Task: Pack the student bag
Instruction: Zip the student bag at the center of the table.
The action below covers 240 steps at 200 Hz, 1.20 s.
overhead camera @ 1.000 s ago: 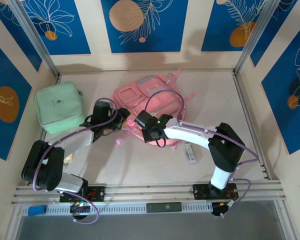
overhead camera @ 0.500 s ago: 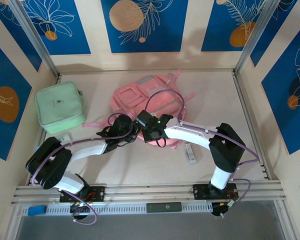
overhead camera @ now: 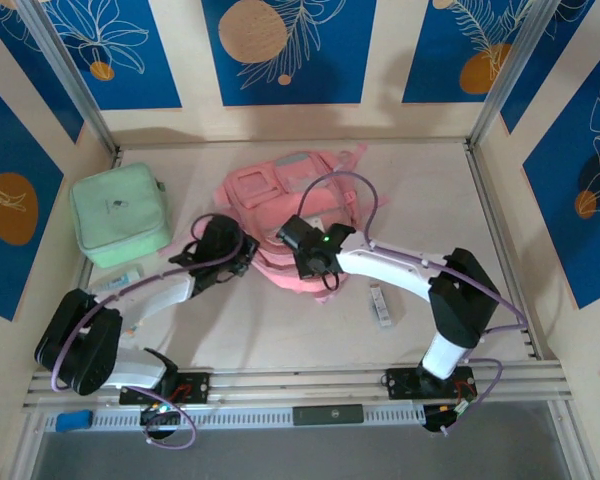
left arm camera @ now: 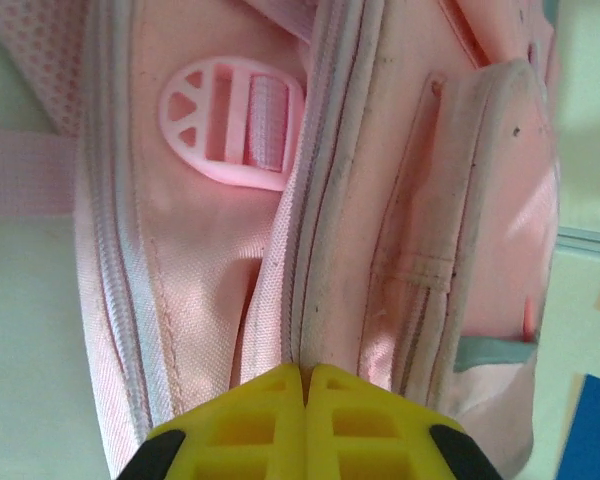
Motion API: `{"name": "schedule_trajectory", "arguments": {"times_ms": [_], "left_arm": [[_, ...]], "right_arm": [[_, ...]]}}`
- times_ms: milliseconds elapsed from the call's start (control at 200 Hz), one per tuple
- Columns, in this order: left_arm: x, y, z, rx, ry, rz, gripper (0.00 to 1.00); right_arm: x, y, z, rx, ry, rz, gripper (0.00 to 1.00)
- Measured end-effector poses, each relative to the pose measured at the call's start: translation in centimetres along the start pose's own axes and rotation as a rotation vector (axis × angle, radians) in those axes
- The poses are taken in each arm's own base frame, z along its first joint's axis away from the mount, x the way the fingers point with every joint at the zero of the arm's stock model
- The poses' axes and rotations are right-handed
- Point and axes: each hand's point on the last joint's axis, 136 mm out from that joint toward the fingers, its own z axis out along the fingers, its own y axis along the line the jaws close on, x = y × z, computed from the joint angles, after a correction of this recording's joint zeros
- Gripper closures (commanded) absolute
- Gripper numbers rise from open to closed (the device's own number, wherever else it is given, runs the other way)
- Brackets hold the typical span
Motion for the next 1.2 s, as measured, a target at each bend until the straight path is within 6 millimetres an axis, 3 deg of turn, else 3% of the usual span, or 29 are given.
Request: {"name": "schedule_trajectory", "arguments": {"times_ms": [105, 225, 320, 425, 500, 630, 770, 970, 1200], "left_arm": [[-2.5, 0.3, -0.6, -0.026, 0.022, 0.040, 1.00], [-4.0, -0.2, -0.5, -0.040, 0.060, 0.085, 1.00], [-4.7, -0.3, -0.2, -0.028, 0.065, 0.097, 0.67], [-4.9, -0.8, -0.4, 0.017, 0.057, 0.091, 0.54], [-3.8, -0.5, -1.3, 0.041, 0.056, 0.079, 0.49], [0.4, -0.2, -3.2, 0.083, 0.084, 0.060, 0.44], [3.7, 0.1, -3.8, 0.089, 0.089, 0.019, 0.44], [4.6, -0.1, -2.7, 0.031, 0.022, -0.037, 0.47], [4.7, -0.5, -1.6, -0.002, -0.046, -0.079, 0.53]], "right_arm": [[-0.7, -1.4, 0.0, 0.011, -0.002, 0.013, 0.98], [-0.9, 0.2, -0.6, -0.019, -0.008, -0.029, 0.98], [-1.0, 2.8, -1.2, -0.069, -0.006, -0.068, 0.98], [-0.8, 5.0, -1.1, -0.098, 0.013, -0.094, 0.98], [-0.4, 5.5, -0.7, -0.104, 0.029, -0.101, 0.96], [-0.1, 5.6, -0.3, -0.122, 0.037, -0.094, 0.89], [1.0, 5.0, 1.0, -0.154, 0.072, -0.072, 0.75], [1.3, 4.7, 1.5, -0.251, 0.090, -0.037, 0.65], [0.7, 4.7, 1.8, -0.390, 0.080, -0.006, 0.61]]}}
